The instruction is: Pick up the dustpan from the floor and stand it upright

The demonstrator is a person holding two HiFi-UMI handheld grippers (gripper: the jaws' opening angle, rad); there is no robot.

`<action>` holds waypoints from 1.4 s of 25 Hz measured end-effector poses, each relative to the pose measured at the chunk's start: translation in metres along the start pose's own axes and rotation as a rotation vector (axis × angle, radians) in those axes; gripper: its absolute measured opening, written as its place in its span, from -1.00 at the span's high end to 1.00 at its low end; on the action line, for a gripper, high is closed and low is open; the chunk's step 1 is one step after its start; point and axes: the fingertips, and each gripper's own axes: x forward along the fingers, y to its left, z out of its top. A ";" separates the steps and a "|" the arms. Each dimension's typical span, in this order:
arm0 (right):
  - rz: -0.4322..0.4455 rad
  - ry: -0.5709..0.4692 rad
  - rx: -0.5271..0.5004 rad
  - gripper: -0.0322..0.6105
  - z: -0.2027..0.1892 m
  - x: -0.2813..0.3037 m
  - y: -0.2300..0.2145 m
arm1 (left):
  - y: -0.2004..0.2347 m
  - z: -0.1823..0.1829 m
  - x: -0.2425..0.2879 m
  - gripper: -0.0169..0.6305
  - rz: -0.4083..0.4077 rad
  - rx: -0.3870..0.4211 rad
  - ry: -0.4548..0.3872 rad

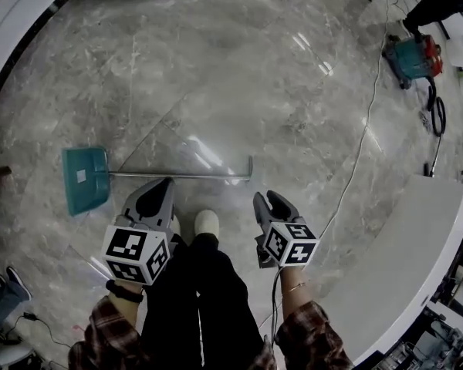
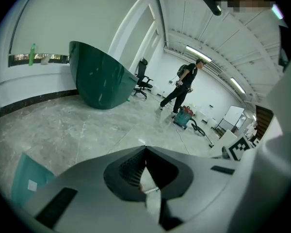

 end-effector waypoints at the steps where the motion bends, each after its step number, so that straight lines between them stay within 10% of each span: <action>1: -0.008 0.006 0.014 0.51 -0.008 0.013 -0.008 | 0.007 -0.008 0.010 0.91 -0.002 0.004 -0.002; 18: -0.150 0.138 0.113 0.46 -0.142 0.208 -0.139 | 0.128 -0.135 0.151 0.91 0.031 0.023 0.029; 35: -0.270 0.284 0.102 0.47 -0.189 0.292 -0.200 | 0.156 -0.163 0.234 0.91 0.019 0.049 0.049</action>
